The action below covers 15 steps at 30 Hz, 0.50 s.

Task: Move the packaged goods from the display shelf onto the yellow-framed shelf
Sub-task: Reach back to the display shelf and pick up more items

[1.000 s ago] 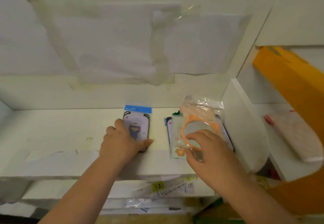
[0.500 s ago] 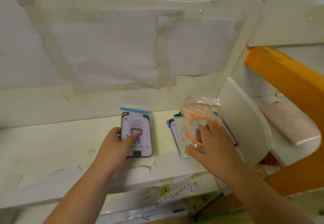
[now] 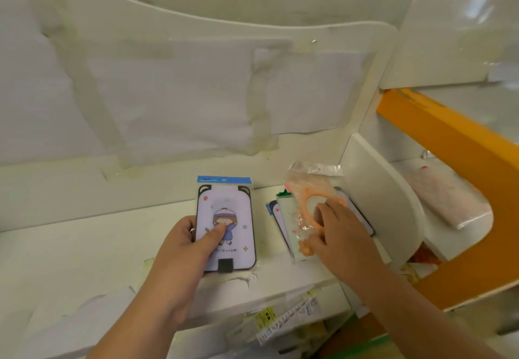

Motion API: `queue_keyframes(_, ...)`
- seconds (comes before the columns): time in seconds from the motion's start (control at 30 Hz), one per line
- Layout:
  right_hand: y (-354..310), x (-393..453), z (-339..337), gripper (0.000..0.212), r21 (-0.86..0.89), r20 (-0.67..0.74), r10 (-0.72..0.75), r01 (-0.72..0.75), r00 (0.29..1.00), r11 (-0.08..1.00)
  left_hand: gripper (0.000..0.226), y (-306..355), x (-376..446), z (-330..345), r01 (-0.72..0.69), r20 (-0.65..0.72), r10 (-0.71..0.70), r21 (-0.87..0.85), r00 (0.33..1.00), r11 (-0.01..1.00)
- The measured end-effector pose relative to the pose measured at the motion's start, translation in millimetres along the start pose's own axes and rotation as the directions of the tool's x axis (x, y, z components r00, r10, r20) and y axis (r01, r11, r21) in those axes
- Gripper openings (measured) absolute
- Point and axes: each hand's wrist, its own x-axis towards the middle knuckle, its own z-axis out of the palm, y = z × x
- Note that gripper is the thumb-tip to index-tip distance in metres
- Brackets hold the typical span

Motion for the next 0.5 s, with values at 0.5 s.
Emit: queue_keyframes(0.5,-23,-43,-79,0.029,0.976,0.220,0.537,-0.177,0.814,-0.131,0.019,21,-8,28,0.069,0.176,-0.034,-0.199,0.984,0.978)
